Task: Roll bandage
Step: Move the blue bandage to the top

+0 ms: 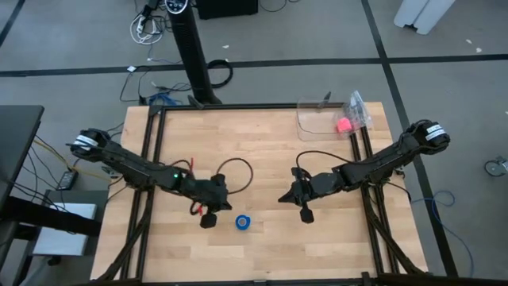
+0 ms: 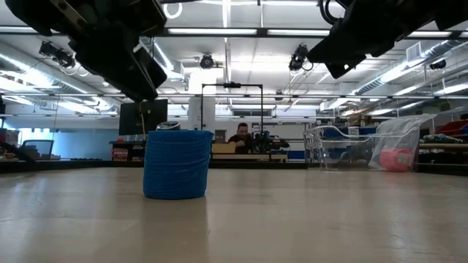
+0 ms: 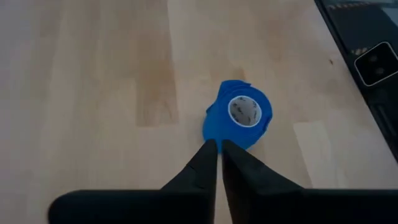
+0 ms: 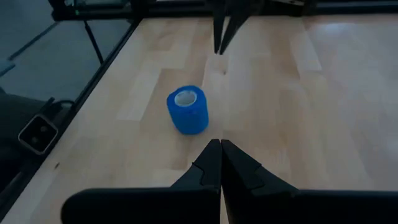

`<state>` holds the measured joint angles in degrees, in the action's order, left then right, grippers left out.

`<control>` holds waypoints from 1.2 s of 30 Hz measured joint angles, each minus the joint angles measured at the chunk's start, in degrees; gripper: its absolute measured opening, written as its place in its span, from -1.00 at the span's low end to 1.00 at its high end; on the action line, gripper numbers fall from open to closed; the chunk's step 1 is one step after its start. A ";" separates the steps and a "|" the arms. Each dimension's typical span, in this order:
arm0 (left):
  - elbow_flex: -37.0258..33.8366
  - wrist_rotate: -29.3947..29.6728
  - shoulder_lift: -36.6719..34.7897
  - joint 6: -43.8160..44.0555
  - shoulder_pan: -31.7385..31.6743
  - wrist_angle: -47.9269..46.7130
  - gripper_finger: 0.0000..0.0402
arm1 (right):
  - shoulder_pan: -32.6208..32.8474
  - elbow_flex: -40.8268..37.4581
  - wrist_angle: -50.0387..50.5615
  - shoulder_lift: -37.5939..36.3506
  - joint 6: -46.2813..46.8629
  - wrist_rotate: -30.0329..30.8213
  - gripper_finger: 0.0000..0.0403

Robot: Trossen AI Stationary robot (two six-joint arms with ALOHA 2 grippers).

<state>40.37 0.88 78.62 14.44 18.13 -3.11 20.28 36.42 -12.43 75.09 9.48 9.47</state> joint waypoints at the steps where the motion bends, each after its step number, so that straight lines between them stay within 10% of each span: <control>1: 0.85 -0.89 1.04 0.86 -0.02 -0.35 -0.82 | 0.30 0.00 0.41 0.00 0.01 0.00 -1.00; 17: 10.00 -3.71 8.01 4.52 1.17 -9.13 -0.41 | 1.44 0.00 1.19 0.00 3.31 0.13 -1.00; 36: 10.02 -4.58 8.03 10.03 1.49 -13.47 -0.37 | 1.70 -0.02 3.24 0.00 6.00 0.09 -1.00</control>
<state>50.39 -3.71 86.65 24.47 19.62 -16.58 21.98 36.40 -9.19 75.09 15.49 9.56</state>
